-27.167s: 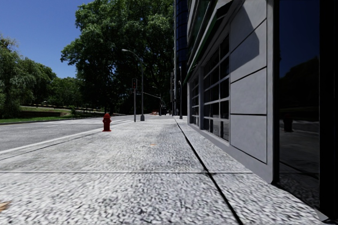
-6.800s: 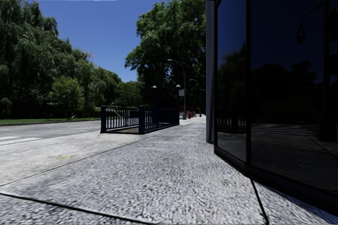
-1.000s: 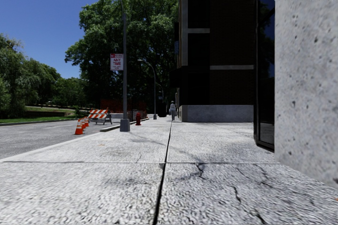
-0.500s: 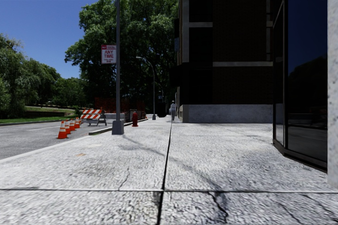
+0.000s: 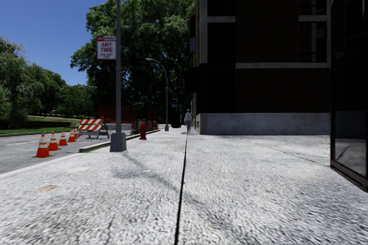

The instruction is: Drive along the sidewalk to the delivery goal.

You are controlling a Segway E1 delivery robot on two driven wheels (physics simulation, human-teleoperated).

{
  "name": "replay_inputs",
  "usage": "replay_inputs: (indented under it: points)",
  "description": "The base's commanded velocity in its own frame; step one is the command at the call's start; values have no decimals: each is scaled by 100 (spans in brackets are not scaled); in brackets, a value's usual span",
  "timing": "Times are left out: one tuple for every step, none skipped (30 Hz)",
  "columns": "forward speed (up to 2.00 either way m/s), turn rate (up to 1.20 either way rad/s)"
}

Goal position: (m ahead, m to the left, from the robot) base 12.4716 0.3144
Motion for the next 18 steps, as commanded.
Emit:
replay_inputs:
  points:
    - [200,0]
    - [200,0]
    - [200,0]
    - [200,0]
    - [200,0]
    - [200,0]
    - [200,0]
    - [200,0]
    - [200,0]
    - [200,0]
    - [200,0]
    - [200,0]
    - [200,0]
    - [200,0]
    - [200,0]
    - [200,0]
    - [200,0]
    - [200,0]
